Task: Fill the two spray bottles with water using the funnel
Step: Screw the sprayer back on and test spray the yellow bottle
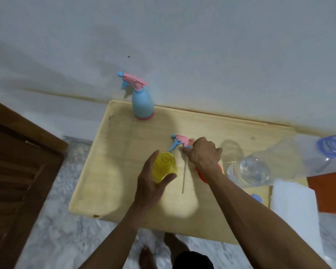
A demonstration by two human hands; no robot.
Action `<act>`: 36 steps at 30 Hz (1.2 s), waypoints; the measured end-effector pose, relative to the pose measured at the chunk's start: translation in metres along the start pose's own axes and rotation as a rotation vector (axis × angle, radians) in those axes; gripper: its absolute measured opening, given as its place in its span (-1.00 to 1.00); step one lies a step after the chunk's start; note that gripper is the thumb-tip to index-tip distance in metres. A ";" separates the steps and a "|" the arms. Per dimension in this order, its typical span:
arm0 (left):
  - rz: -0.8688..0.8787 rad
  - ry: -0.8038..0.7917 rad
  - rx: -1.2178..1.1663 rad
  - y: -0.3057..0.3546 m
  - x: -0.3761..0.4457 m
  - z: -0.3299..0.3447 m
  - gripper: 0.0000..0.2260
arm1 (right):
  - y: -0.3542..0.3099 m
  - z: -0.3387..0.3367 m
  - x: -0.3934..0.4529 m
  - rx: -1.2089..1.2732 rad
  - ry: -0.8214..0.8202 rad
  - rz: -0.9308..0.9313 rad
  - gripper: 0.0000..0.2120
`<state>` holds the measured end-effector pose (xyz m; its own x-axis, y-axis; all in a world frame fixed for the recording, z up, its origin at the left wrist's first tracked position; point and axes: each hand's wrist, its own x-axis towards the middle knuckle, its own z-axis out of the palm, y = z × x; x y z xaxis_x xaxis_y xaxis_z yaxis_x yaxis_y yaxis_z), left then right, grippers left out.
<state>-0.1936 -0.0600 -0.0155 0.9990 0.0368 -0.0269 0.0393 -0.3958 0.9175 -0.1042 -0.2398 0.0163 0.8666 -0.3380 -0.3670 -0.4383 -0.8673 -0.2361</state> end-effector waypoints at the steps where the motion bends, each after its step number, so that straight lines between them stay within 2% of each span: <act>1: -0.008 -0.001 0.000 -0.001 0.001 0.001 -0.24 | -0.001 0.002 0.002 0.004 -0.002 0.006 -0.42; 8: -0.048 -0.010 -0.002 0.006 0.007 0.005 -0.35 | -0.005 0.005 0.010 0.107 -0.020 0.077 -0.62; 12: -0.041 0.058 -0.063 0.015 0.005 -0.003 -0.41 | -0.008 -0.001 0.005 0.206 -0.022 0.106 -0.58; 15: -0.088 0.129 -0.198 0.029 0.004 -0.017 -0.37 | -0.011 -0.019 -0.008 0.437 -0.010 0.145 -0.55; 18: -0.066 0.143 -0.299 0.050 -0.001 -0.038 -0.38 | -0.013 -0.045 -0.025 0.817 0.047 0.165 -0.60; 20: -0.035 0.129 -0.322 0.063 -0.007 -0.051 -0.44 | -0.013 -0.066 -0.043 1.026 0.062 0.120 -0.73; 23: -0.007 0.117 -0.380 0.082 -0.015 -0.069 -0.50 | -0.015 -0.102 -0.078 1.212 0.088 0.048 -0.91; 27: 0.061 0.068 -0.453 0.107 -0.034 -0.088 -0.47 | -0.017 -0.147 -0.127 1.403 0.188 -0.103 -0.93; 29: 0.082 0.065 -0.462 0.115 -0.043 -0.095 -0.48 | -0.018 -0.168 -0.152 1.468 0.277 -0.210 -0.86; 31: 0.112 0.046 -0.442 0.124 -0.053 -0.101 -0.50 | -0.022 -0.188 -0.179 1.468 0.363 -0.327 -0.82; 36: 0.135 -0.012 -0.398 0.144 -0.075 -0.112 -0.59 | -0.039 -0.235 -0.242 1.471 0.528 -0.570 -0.93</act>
<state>-0.2652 -0.0173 0.1628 0.9949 -0.0022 0.1013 -0.1013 -0.0108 0.9948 -0.2410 -0.2100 0.3259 0.8296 -0.4638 0.3108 0.3721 0.0442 -0.9271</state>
